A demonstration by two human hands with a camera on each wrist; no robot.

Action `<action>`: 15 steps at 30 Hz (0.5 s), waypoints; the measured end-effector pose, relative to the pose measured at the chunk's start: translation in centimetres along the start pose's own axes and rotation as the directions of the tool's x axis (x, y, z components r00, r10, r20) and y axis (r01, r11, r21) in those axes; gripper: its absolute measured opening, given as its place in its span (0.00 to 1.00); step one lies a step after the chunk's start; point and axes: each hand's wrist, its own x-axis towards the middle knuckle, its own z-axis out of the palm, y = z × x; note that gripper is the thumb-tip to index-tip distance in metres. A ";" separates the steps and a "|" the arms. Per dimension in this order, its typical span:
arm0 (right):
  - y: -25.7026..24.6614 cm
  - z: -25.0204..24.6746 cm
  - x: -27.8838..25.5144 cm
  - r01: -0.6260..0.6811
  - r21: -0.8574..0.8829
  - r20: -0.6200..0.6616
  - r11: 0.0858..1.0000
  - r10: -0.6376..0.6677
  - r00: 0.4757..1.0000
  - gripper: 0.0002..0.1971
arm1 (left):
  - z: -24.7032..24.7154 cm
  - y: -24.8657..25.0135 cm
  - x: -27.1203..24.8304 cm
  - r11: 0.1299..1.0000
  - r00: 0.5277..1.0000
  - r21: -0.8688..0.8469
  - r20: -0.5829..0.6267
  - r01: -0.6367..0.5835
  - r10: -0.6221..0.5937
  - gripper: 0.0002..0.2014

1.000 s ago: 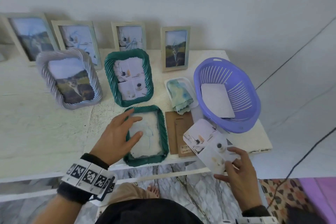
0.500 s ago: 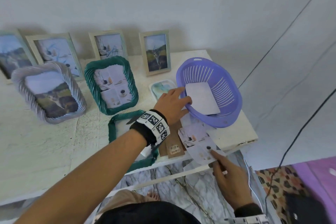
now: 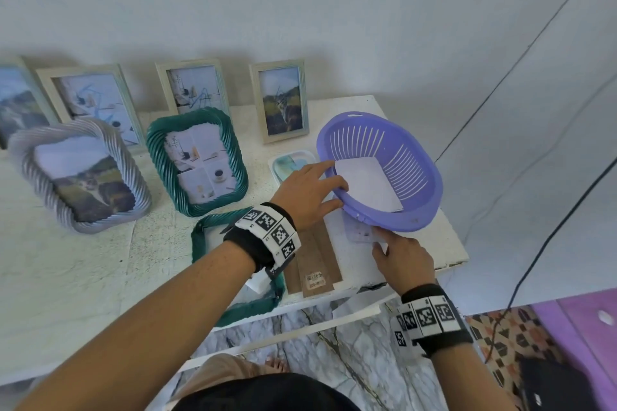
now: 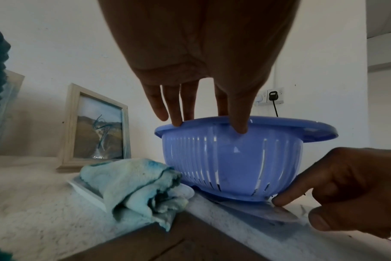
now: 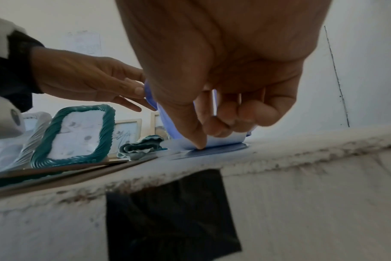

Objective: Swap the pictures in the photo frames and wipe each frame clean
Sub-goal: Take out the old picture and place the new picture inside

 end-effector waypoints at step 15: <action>4.6 -13.6 1.5 -0.077 0.148 -0.393 0.986 0.130 0.911 0.12 | 2.2 -0.9 -1.5 0.991 0.999 -0.134 -0.036 0.023 -0.028 0.21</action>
